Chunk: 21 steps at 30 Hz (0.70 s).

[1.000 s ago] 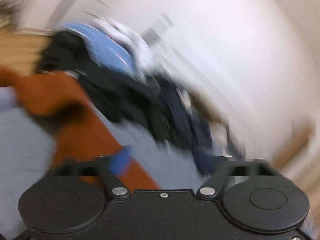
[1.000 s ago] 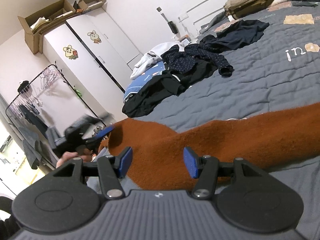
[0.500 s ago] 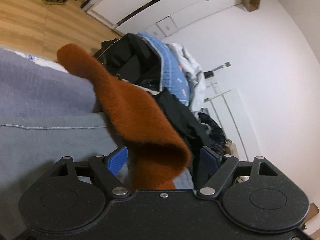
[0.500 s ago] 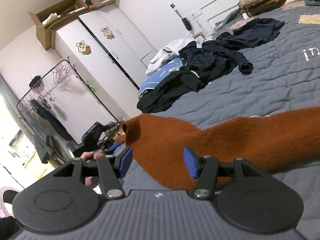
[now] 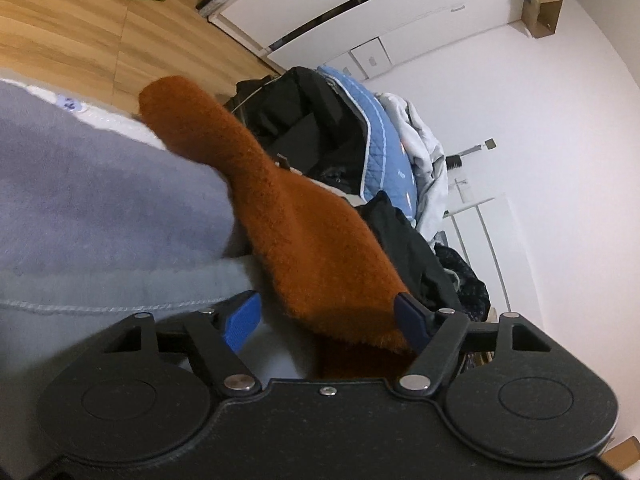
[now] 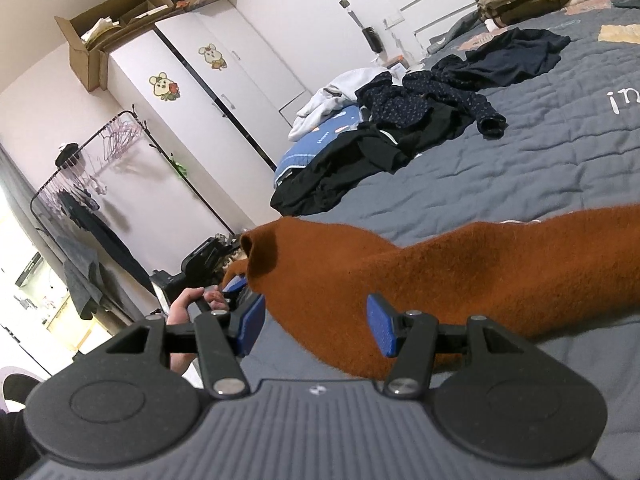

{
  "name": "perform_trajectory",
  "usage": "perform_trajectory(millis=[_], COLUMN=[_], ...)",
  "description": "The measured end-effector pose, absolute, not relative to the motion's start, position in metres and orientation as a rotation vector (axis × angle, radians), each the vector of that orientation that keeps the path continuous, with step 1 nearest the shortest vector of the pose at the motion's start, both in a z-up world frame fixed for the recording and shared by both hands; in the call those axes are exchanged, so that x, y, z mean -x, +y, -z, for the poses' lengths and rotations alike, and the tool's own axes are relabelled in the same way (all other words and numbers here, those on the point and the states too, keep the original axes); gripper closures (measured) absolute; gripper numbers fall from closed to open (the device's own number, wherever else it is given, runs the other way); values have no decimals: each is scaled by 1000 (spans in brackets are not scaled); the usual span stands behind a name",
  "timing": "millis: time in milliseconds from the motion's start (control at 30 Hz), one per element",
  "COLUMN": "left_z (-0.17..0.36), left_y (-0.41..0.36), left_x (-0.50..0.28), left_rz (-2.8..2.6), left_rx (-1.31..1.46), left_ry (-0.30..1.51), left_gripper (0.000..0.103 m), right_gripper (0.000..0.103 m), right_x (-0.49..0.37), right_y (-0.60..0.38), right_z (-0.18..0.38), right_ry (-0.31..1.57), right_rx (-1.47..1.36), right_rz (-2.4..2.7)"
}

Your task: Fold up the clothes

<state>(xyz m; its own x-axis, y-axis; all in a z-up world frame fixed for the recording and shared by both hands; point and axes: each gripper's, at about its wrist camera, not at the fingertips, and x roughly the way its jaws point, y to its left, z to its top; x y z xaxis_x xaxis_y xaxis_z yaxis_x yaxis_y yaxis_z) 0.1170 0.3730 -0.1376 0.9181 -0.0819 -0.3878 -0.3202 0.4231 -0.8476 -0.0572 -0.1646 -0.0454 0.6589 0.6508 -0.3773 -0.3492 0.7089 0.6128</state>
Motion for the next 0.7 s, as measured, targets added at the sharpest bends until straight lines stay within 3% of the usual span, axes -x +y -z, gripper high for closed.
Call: perform_trajectory(millis=[100,200,300,367,700], left_z=[137,141,142,139,88], left_y=[373,374,373,373,342], left_x=[-121,-126,-128,-127,-130], left_rz=[-166,-190,-211,-225,-68], left_rx=[1122,1119,1083,1047,848], left_ry=[390,386,381,361,290], left_gripper=[36,48,70,91,97], right_gripper=[47,47,47,47,47], right_x=[58,58,59,59,58], right_y=[-165,-164,-163,-164,-164], right_z=[47,47,49,50,50], right_ry=[625,631,636,642,645], right_rx=[-523,-521,-517,-517,-522], right_rz=[-596,-596,-597,-596,-596])
